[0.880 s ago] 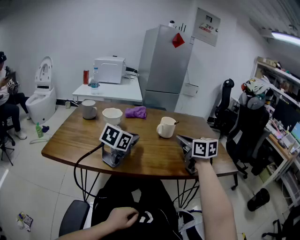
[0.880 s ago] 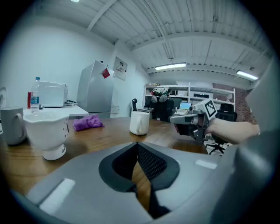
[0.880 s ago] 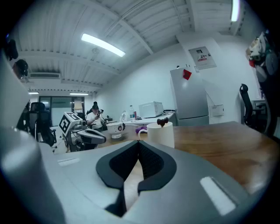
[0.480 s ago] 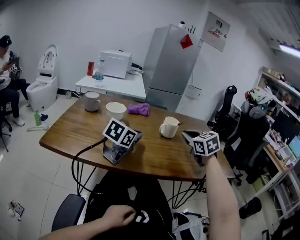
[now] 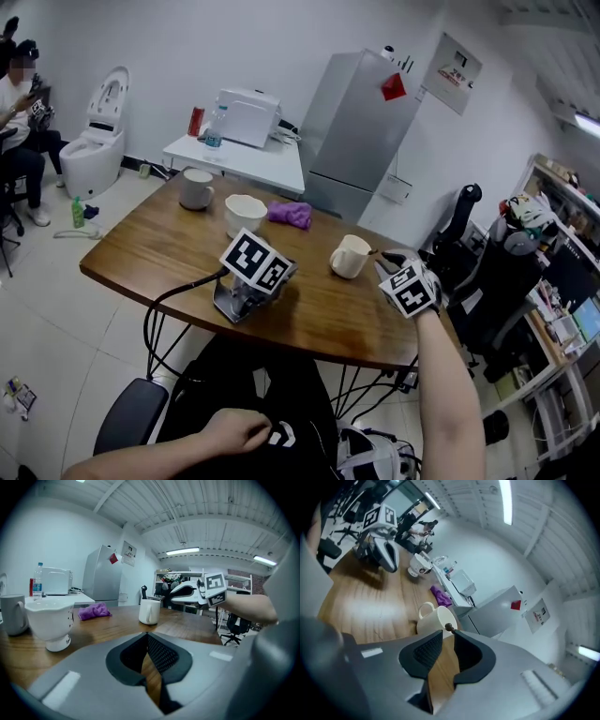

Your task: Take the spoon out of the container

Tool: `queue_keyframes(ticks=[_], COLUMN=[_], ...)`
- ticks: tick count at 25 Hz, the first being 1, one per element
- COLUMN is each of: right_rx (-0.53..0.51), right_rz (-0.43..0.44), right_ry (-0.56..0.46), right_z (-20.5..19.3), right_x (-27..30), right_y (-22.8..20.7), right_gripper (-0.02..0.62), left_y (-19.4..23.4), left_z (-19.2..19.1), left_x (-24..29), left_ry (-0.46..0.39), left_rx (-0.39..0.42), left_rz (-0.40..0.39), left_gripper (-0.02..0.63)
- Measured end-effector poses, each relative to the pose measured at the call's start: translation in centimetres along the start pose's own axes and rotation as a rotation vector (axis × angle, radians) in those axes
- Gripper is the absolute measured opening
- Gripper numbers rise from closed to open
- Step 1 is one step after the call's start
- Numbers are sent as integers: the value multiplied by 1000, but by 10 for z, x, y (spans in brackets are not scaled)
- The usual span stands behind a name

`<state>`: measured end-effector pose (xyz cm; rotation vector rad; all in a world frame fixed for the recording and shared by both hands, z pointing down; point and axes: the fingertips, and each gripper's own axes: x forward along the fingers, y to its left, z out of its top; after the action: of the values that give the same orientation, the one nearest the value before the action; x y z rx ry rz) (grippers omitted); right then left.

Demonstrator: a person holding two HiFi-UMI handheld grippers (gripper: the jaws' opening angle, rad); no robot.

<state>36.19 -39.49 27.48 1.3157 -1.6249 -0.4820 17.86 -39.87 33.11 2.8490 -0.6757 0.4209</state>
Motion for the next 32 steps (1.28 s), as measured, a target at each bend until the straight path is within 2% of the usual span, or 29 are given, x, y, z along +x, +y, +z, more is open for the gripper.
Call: queue_keyframes(ticks=[8,15,22,24,28,32], right_rx=[-280,-514,-604,-607,-611,-566], right_rz=[-48,-76,-101,-126,-149,-192], right_ry=[138,224,243,237,212,170], right_z=[-16,-17,-11,-9,-4,1], right_x=[13,29,42,41,34,19], right_y=[-17,-9,0,-1,-5,-16], right_gripper=[138,147,151,84,81,80], left_y=[-5,-1,-2,-1,-1,-1], left_z=[9,3,2,2,2,1], left_x=[7,5,6,6,5,5], left_ry=[-2,-1,-3,-3,-2,-2], left_rx=[-4,2,1,3,3,3], left_rz=[3,0,0,0,2,1], left_gripper=[12,12,12,12,12,12])
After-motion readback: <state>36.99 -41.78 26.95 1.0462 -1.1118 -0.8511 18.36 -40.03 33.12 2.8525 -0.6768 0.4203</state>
